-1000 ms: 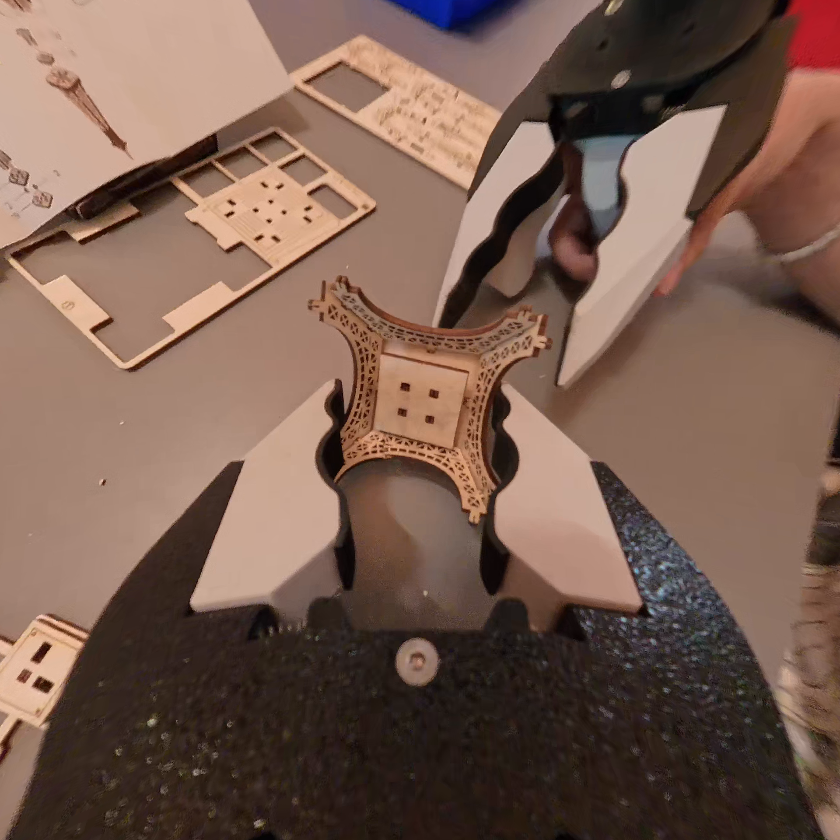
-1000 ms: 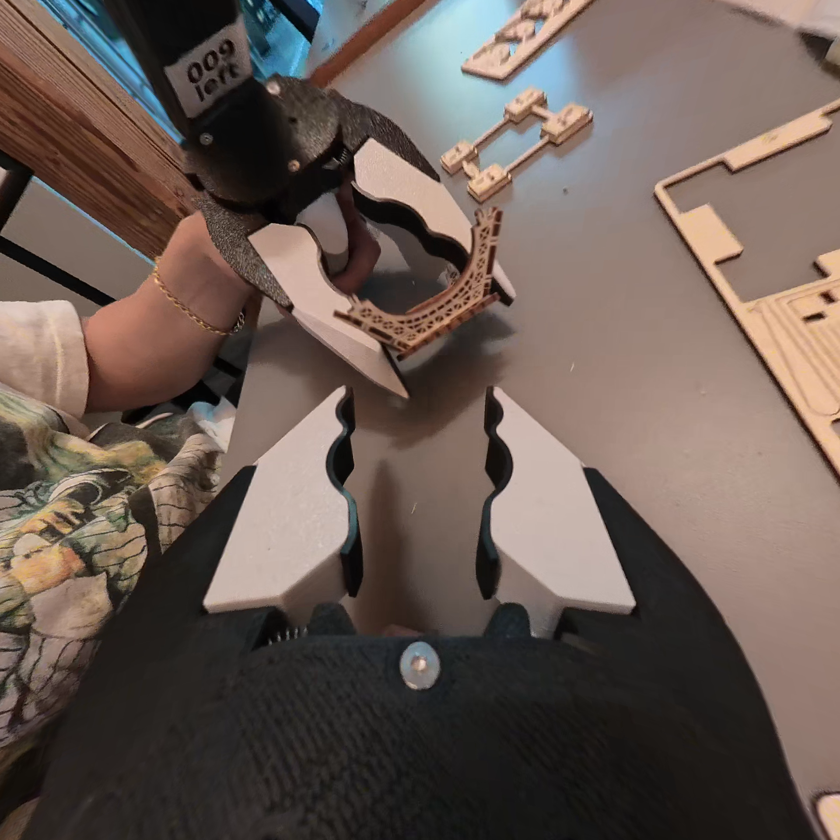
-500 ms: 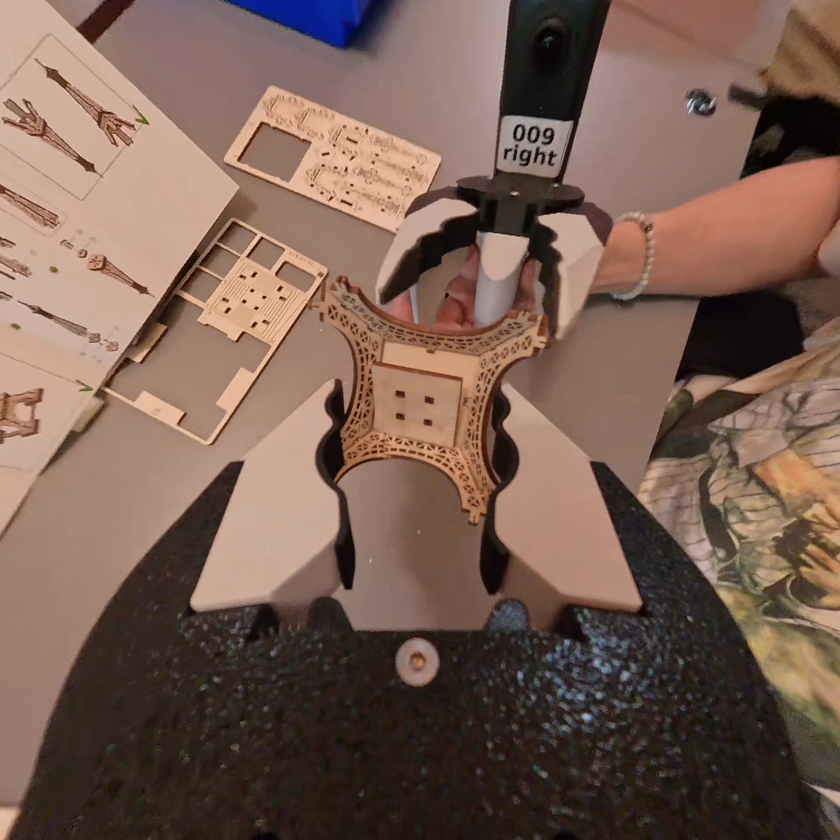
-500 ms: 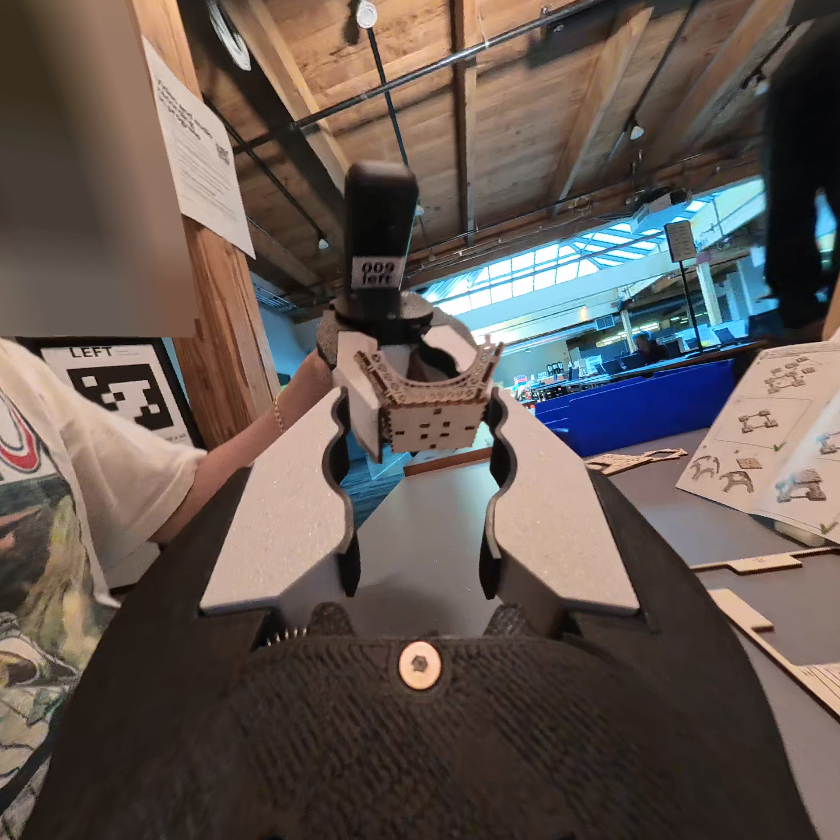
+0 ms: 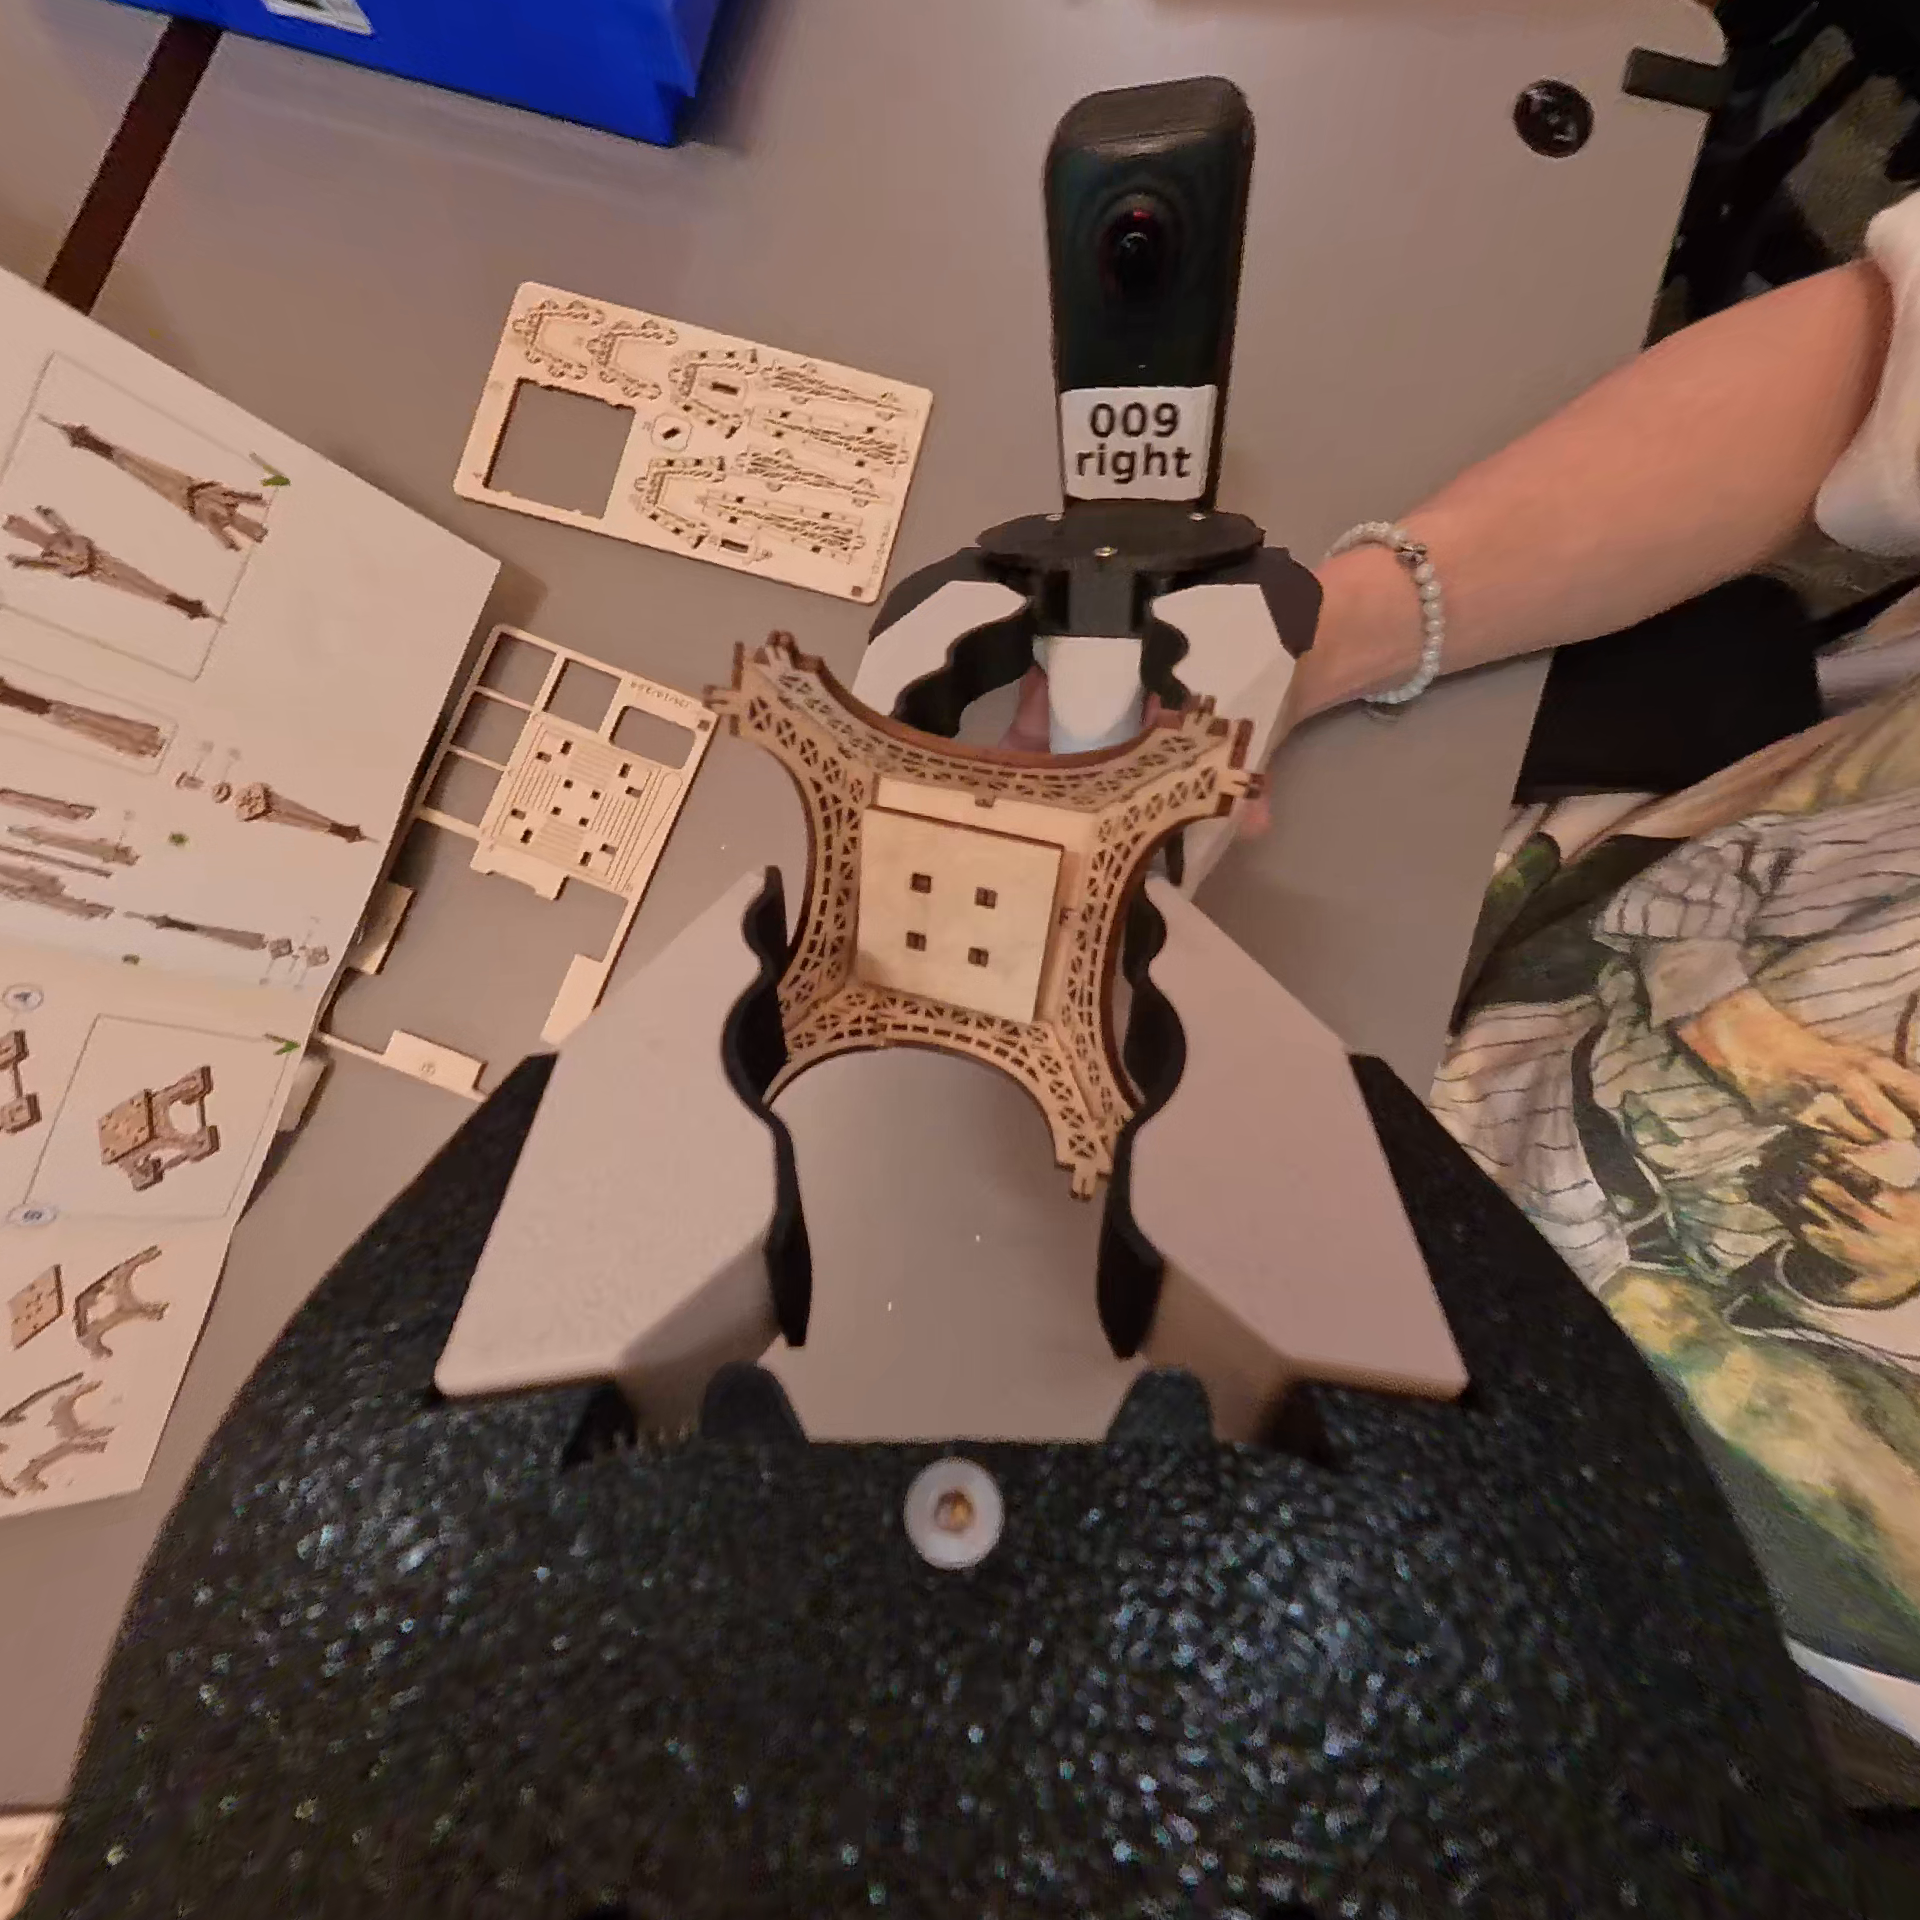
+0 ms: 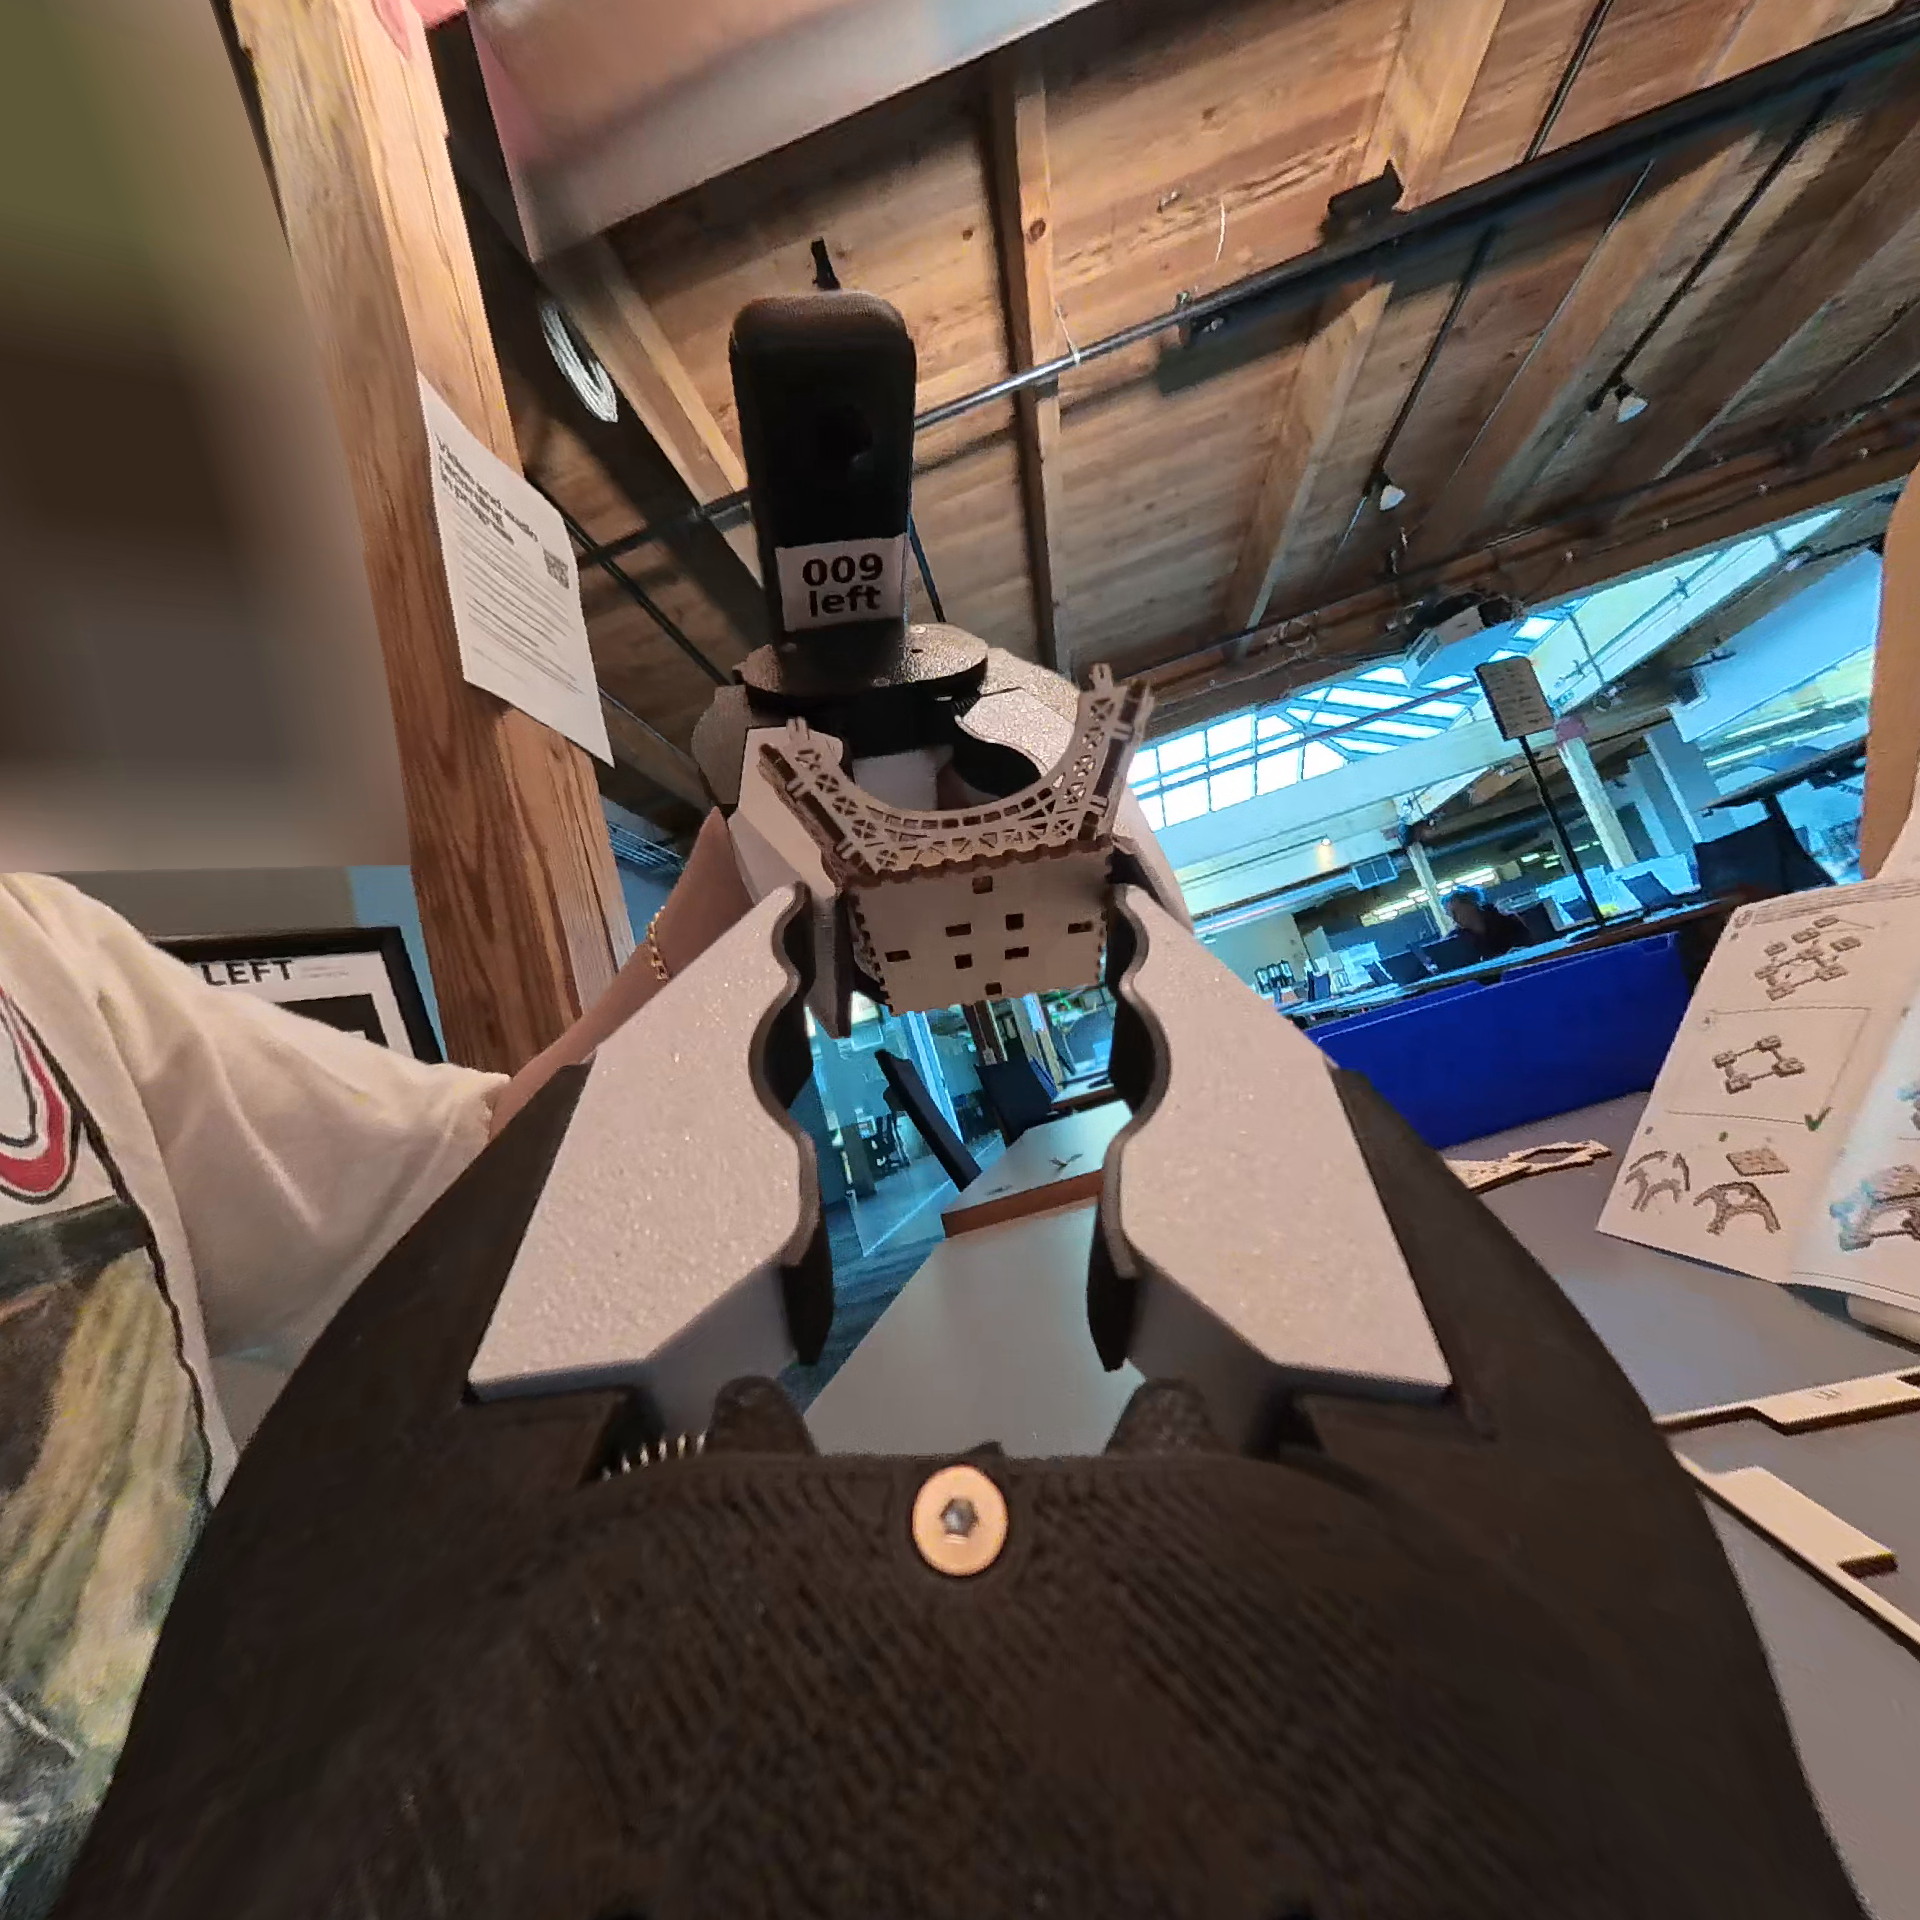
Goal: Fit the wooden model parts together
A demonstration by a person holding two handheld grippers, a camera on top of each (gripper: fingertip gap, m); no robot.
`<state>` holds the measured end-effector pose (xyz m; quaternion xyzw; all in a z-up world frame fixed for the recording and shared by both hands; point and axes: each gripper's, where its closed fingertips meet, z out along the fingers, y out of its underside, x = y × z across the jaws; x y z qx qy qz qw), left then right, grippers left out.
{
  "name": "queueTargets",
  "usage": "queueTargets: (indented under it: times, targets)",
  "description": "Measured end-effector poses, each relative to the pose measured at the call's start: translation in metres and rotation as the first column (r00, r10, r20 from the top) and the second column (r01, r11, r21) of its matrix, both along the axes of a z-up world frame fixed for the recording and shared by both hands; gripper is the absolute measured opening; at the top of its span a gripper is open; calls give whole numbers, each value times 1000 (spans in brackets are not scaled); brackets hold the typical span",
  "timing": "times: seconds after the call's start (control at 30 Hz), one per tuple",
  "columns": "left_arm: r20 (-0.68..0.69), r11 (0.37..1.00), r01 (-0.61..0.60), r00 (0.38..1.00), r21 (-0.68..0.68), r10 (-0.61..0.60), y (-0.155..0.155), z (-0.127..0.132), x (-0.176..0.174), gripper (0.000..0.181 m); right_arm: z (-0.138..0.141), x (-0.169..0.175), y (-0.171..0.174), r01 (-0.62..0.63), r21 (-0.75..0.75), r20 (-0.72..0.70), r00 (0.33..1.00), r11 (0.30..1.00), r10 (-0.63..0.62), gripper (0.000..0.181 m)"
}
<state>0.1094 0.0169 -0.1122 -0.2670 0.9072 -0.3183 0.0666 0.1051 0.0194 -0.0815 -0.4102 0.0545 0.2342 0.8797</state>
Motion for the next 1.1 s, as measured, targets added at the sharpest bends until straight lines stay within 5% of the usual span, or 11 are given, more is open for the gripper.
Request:
queueTargets:
  times: [0.4,0.9,1.1]
  targets:
    - [-31,1000,20,999,-19,-20,-12,5,3,63,7,8,-11,4,42,0,1000,999,-4,47]
    - [241,998,6,970,-63,9,-29,46,7,91,15,26,-31,-184,239,-222,945,953,238,47]
    - [517,999,46,855,18,-48,-10,68,-11,54,17,31,-39,-286,331,-277,882,899,382,47]
